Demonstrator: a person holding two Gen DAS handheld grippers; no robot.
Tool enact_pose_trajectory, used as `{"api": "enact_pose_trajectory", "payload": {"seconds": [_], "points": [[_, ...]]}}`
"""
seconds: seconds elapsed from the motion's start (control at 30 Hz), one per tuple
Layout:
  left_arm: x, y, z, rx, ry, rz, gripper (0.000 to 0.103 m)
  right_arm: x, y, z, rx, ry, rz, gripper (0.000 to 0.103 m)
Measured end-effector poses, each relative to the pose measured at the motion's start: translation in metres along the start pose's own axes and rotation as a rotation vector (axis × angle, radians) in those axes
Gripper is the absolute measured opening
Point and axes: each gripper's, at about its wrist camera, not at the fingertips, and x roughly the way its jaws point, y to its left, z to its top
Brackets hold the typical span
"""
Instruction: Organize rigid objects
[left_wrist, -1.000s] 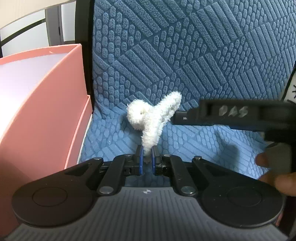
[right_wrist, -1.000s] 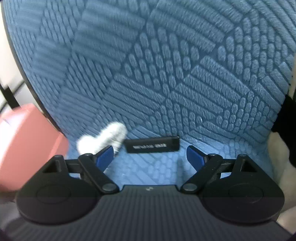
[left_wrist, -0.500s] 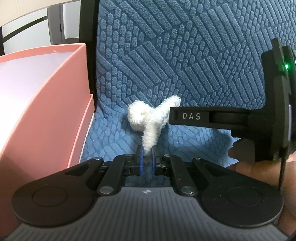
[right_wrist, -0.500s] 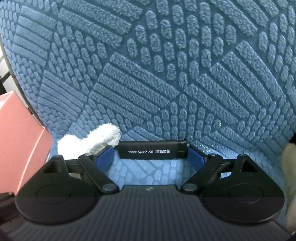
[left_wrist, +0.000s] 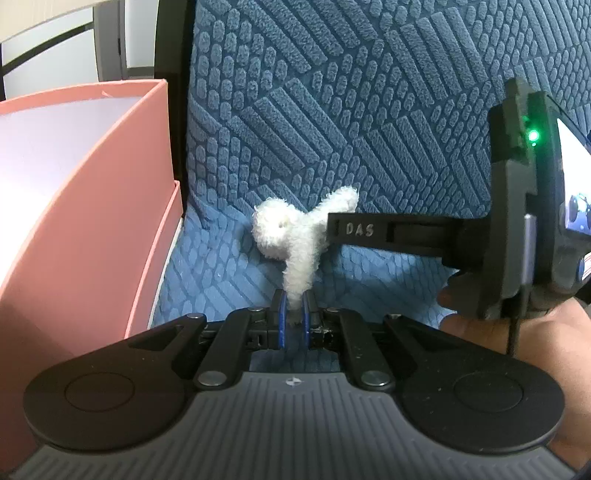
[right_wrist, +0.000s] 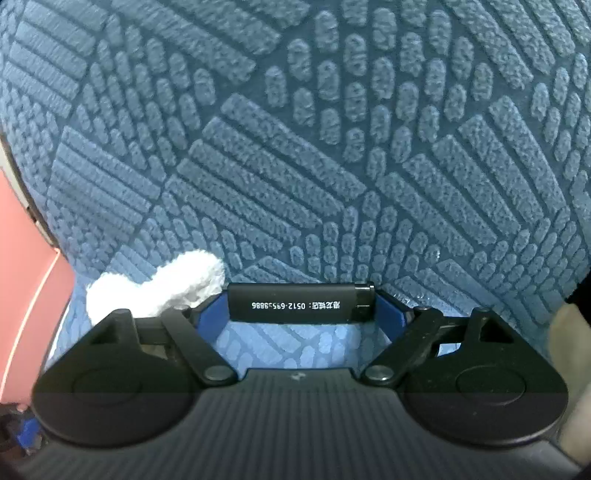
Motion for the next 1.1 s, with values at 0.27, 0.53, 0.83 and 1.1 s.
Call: {"api": "enact_pose_trajectory", "payload": {"seconds": [0.27,0.53,0.83,1.1], "points": [[-0.002,-0.001,-0.002,-0.001,0.005,-0.013,0.011,-0.009,-0.016,0.009,0.062,0.029,-0.004,0.086],[-0.015,-0.007,-0.007,0.032,0.011,-0.036,0.011,-0.032,-0.032,0.002,0.117,0.071,0.009,0.086],[-0.032,-0.016,-0.032,0.055,0.004,-0.066,0.011,-0.062,-0.045,-0.022,0.274,0.131,0.012,0.086],[-0.026,-0.008,-0.024,0.046,-0.042,-0.080,0.012,-0.094,-0.056,-0.060,0.357,0.155,0.020,0.086]]}}
